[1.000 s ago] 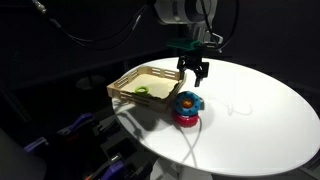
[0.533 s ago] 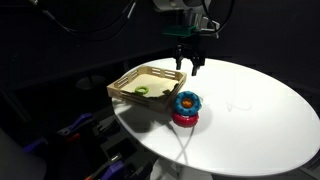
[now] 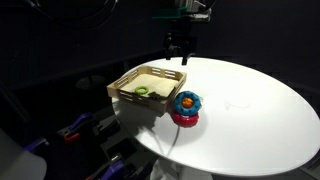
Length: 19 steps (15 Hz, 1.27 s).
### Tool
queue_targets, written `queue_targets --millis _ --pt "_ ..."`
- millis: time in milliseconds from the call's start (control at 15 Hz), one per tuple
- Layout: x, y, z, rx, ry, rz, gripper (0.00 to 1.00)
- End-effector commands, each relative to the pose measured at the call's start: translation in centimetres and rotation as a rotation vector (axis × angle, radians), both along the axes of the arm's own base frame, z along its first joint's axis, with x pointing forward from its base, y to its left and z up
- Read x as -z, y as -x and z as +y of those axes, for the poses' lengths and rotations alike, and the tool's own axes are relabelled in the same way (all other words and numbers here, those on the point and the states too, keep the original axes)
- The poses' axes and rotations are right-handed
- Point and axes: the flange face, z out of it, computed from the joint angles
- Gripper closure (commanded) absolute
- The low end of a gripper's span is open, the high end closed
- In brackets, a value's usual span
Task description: Put the clear ring on the table
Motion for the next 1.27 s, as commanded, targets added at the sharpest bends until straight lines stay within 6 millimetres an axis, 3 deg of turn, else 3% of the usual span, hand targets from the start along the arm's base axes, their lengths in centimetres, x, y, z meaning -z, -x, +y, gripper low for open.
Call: queue_targets --millis 0,467,667,800,867,1200 --pt "-3.3 2.5 0.5 -0.006 0.010 -0.023 0.00" --pt "-9.1 4.8 0.9 0.000 -0.002 -0.115 0.00" --pt "-10.7 5.5 0.9 0.010 0.001 -0.147 0.00" --pt "-11.2 5.8 0.9 0.016 -0.004 -0.157 0.00" --pt "-10.5 4.7 0.9 -0.005 -0.014 -0.147 0.00" --pt "-10.2 4.8 1.1 -0.007 -0.014 -0.142 0.00"
